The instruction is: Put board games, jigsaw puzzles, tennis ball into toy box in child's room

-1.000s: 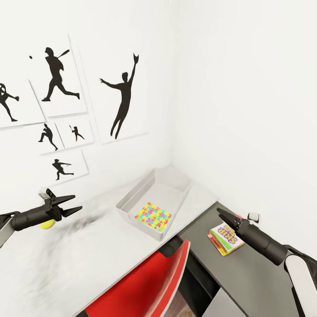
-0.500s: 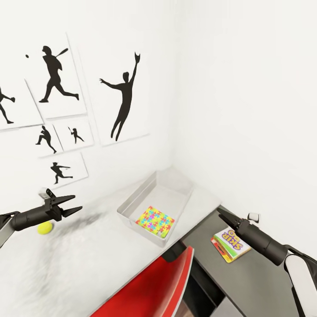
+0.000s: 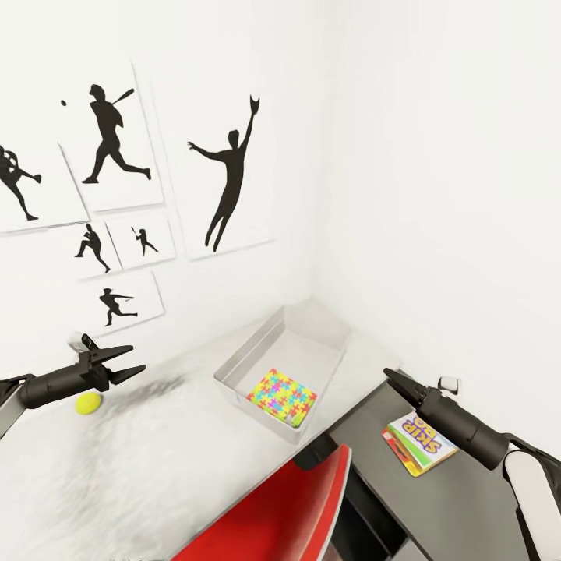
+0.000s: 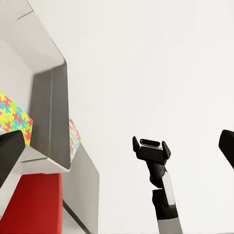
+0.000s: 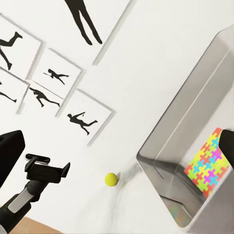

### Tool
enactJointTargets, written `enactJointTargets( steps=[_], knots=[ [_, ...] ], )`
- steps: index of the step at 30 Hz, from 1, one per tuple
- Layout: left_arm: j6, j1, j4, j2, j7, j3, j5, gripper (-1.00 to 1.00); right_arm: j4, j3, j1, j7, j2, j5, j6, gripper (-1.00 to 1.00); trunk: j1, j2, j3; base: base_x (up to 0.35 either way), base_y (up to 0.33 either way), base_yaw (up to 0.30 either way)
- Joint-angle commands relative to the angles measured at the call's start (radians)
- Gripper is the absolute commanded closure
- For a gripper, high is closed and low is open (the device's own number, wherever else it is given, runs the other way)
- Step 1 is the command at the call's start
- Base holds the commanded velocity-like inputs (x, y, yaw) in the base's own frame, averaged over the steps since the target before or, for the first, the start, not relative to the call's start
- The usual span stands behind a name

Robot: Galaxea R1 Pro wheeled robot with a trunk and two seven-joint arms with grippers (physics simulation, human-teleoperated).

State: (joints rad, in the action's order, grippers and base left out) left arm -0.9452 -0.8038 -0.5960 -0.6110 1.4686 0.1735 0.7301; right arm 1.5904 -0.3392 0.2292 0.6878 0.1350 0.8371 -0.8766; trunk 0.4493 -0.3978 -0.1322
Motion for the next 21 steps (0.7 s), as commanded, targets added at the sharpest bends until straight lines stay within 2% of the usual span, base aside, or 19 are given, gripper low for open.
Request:
enactJointTargets(
  steps=[1,13,21],
  knots=[
    [-0.01,-0.002,0.001,-0.001,0.006,0.006,0.003,-1.0,0.0,-0.002,0.001,0.002,0.0,0.0,-0.005,-1.0,0.001,-0.002,-0.001,0.001,0.0,0.171],
    [-0.01,-0.002,0.001,-0.001,0.006,0.006,0.003,-1.0,0.0,-0.002,0.001,0.002,0.0,0.0,-0.005,-1.0,0.001,-0.002,0.001,0.026,-0.062,0.03],
    [-0.01,-0.002,0.001,0.0,0.005,0.006,0.003,-1.0,0.0,-0.002,0.001,0.002,0.0,0.0,-0.005,-1.0,0.001,-0.002,0.002,0.094,-0.078,0.026]
  ],
)
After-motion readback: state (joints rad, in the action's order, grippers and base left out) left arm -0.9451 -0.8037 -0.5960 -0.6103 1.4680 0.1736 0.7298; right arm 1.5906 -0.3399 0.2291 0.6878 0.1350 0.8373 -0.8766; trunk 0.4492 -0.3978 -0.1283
